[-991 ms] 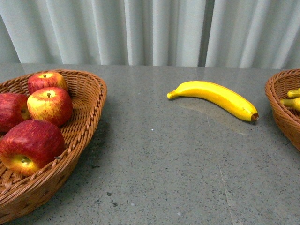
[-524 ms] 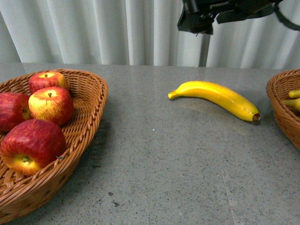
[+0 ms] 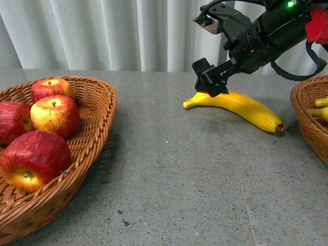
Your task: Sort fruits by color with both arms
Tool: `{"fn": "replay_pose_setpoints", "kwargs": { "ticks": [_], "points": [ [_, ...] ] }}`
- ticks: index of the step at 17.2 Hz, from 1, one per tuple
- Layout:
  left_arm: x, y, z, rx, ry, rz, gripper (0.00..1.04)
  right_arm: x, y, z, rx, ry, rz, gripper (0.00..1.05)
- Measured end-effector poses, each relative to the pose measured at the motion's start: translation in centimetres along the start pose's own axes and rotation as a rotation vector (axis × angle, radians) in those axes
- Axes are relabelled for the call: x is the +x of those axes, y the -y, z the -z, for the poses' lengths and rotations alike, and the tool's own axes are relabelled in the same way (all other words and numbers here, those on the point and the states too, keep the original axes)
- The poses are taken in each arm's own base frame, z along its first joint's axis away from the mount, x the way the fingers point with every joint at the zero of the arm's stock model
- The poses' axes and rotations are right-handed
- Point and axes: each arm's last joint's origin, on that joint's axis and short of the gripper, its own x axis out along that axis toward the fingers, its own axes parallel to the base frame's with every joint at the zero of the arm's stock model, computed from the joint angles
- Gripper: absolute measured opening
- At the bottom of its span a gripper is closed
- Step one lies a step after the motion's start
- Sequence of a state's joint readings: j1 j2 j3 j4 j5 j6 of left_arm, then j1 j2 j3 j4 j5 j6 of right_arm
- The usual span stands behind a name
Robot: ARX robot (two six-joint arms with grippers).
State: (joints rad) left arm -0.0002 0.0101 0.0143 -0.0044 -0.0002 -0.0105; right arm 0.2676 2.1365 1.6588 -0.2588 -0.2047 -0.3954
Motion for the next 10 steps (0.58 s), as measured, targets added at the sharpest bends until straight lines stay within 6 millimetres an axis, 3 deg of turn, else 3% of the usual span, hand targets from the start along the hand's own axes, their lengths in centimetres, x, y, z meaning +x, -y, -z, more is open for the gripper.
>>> {"fn": "replay_pose_setpoints", "kwargs": {
  "ticks": [10],
  "points": [
    [0.0, 0.0, 0.0, 0.000, 0.000, 0.000, 0.98, 2.8, 1.5, 1.2, -0.048, -0.127, 0.047, 0.98]
  ]
}}
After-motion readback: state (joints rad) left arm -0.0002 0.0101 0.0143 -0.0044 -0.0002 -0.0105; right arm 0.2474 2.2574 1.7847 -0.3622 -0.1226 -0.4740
